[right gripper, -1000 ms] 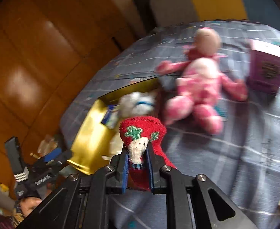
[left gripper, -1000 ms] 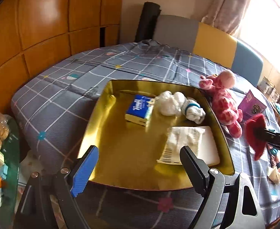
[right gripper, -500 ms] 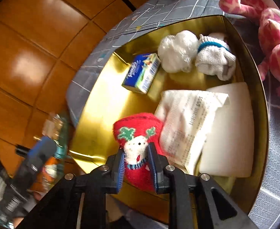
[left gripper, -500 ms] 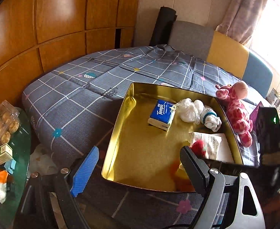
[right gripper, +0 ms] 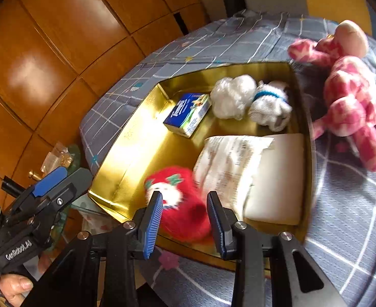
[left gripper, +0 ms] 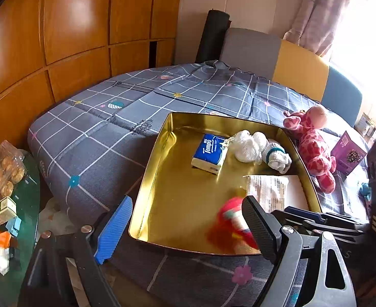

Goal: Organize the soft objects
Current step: 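Carry the red sock into the gold tray and release it with the right gripper, then move both grippers back toward the remaining items on the bed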

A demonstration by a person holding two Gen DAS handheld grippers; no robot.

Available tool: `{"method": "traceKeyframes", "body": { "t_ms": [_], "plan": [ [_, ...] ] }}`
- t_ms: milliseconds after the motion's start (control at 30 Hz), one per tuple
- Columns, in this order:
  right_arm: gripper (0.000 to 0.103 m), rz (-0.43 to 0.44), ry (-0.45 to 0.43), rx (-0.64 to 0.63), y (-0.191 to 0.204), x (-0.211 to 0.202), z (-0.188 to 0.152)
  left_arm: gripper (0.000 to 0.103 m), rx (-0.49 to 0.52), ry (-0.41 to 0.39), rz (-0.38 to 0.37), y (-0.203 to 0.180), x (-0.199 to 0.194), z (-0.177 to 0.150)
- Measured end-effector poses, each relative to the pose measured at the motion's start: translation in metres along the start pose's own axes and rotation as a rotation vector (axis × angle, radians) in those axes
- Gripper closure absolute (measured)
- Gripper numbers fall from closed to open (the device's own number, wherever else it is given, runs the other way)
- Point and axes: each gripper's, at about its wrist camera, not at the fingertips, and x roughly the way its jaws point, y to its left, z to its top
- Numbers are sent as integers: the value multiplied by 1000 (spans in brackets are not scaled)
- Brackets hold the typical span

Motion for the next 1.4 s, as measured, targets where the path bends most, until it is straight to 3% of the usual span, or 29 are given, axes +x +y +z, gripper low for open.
{"method": "traceKeyframes", "body": {
  "t_ms": [267,533,967,1400],
  "plan": [
    [66,-156,-104,-44,-7,-43,-20,15,34,-14,-17,-10,-5,0],
    [66,-348,-136,-71,-39,-83,-48,15,100,-20,-44,-32,-9,-2],
    [66,-565,-86,-134,-96,-134,-83,15,224,-8,-113,-84,-10,-7],
    [66,-726,-38,-28,-156,-184,-99,15,348,-8,-202,-142,-9,-7]
  ]
}}
